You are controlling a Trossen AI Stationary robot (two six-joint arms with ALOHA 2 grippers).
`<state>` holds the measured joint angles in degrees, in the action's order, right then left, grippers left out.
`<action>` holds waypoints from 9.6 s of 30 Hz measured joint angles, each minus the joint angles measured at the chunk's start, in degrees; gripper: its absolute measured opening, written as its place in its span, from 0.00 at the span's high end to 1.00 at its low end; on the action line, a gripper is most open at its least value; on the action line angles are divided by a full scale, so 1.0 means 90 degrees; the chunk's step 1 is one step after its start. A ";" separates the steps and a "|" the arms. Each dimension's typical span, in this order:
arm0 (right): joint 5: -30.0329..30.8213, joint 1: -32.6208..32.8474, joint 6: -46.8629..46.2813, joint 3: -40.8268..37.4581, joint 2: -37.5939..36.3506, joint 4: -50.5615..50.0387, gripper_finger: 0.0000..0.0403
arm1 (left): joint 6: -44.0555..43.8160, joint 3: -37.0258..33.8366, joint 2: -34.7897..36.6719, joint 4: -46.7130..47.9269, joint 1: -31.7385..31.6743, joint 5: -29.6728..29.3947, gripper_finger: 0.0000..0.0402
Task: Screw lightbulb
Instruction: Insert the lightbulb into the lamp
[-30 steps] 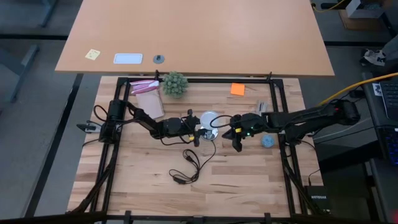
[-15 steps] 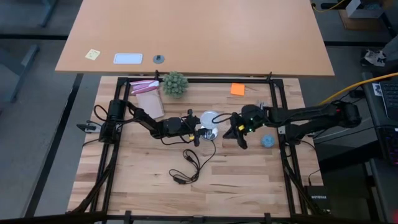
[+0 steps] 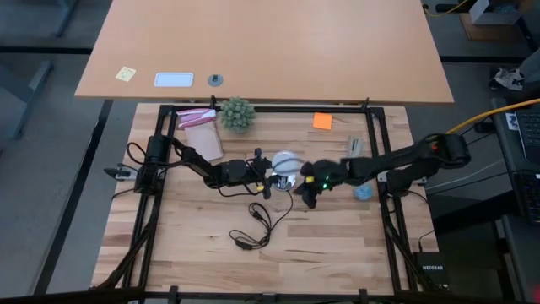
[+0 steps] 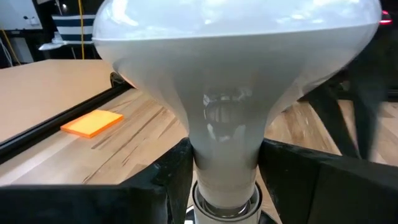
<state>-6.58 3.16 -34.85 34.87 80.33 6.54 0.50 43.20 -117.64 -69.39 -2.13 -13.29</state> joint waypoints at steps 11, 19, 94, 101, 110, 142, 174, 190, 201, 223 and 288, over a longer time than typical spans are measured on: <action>0.1170 0.0825 -0.0668 0.0000 0.1021 0.0873 0.94 | -0.0042 -0.0003 0.0000 0.0033 0.0012 -0.0004 0.61; 0.1389 0.0820 -0.1306 -0.0002 0.1642 0.1182 0.94 | -0.0052 -0.0007 -0.0002 0.0035 0.0012 -0.0004 0.61; 0.4728 0.0813 -0.1204 -0.0007 0.1784 -0.0056 0.94 | -0.0054 -0.0002 0.0000 0.0445 0.0012 0.0003 0.61; 0.4623 0.0918 -0.0546 -0.0007 0.1226 -0.0055 0.94 | -0.0052 -0.0002 0.0000 0.0448 0.0012 0.0008 0.61; 0.5027 0.1299 0.0004 -0.0007 0.0148 -0.0024 0.94 | -0.0052 -0.0002 0.0000 0.0448 0.0015 0.0003 0.61; 0.3728 0.0218 0.2064 -0.0002 -0.0155 0.3317 0.94 | -0.0055 -0.0005 -0.0002 0.0444 0.0015 -0.0004 0.61; 0.3610 0.0222 0.1901 0.0007 0.0295 0.3615 0.94 | -0.0040 -0.0007 -0.0010 0.0415 0.0015 -0.0004 0.61; 0.3610 0.0223 0.1901 0.0007 0.0295 0.3600 0.94 | 0.0109 -0.0007 -0.0010 0.0404 0.0015 -0.0006 0.61; 0.3610 0.0223 0.1901 0.0007 0.0297 0.3600 0.94 | 0.0071 -0.0005 -0.0007 0.0434 0.0000 -0.0020 0.61; 0.3608 0.0223 0.1901 0.0005 0.0300 0.3598 0.94 | 0.0151 -0.0005 -0.0005 0.0414 0.0007 -0.0089 0.61; 0.3608 0.0223 0.1904 0.0000 0.0302 0.3586 0.94 | 0.0611 -0.0015 -0.0019 -0.0009 0.0213 -0.0403 0.47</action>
<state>25.89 5.17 -17.72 34.87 83.05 38.81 6.00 43.07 -117.82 -69.47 -0.21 -16.91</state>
